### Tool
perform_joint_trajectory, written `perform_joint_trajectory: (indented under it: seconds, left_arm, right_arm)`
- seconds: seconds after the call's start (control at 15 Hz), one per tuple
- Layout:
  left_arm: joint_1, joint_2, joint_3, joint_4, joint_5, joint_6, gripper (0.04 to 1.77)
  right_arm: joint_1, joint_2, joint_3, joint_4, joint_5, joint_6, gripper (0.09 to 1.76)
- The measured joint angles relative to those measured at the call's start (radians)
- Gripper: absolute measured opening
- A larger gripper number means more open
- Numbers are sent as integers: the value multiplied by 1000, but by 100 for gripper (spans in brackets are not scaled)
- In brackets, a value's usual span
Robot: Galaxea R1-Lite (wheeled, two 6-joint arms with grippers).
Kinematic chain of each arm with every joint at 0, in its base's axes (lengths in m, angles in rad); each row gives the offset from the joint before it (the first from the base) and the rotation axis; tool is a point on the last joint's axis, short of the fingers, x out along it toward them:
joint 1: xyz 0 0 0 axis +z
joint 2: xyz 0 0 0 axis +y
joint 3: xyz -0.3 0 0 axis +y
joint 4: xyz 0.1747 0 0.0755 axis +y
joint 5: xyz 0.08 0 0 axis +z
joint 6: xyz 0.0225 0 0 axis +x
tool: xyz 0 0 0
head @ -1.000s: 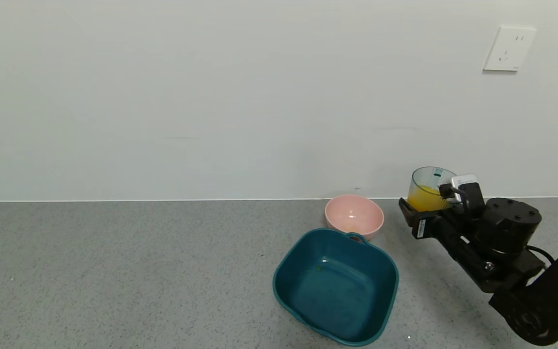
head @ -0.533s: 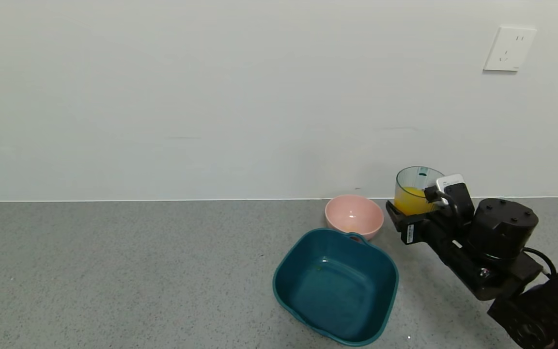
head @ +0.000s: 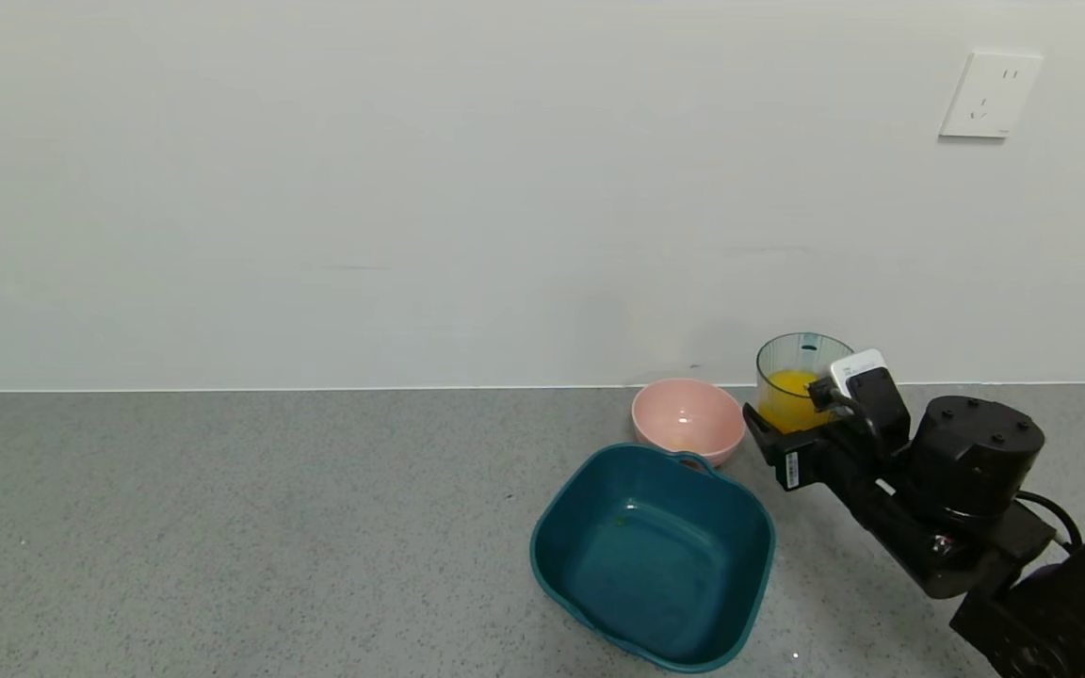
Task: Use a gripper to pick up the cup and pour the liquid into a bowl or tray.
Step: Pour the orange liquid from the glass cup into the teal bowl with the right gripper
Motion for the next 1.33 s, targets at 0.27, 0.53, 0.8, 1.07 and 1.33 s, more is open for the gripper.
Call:
perform_joint_trajectory:
  seconds: [0.27, 0.53, 0.8, 1.07, 1.33]
  left_arm:
    - [0, 0, 0, 0, 0, 0, 172]
    - [0, 0, 0, 0, 0, 0, 172]
    - [0, 0, 0, 0, 0, 0, 172]
    - [0, 0, 0, 0, 0, 0, 172]
    - [0, 0, 0, 0, 0, 0, 172]
  right_arm:
    - [13, 1, 16, 0, 6, -42, 137]
    - [33, 3, 28, 1, 10, -84, 137]
    - [42, 4, 35, 6, 13, -162, 137]
    - [43, 3, 36, 44, 9, -216, 137]
    - [50, 3, 34, 53, 8, -271, 137]
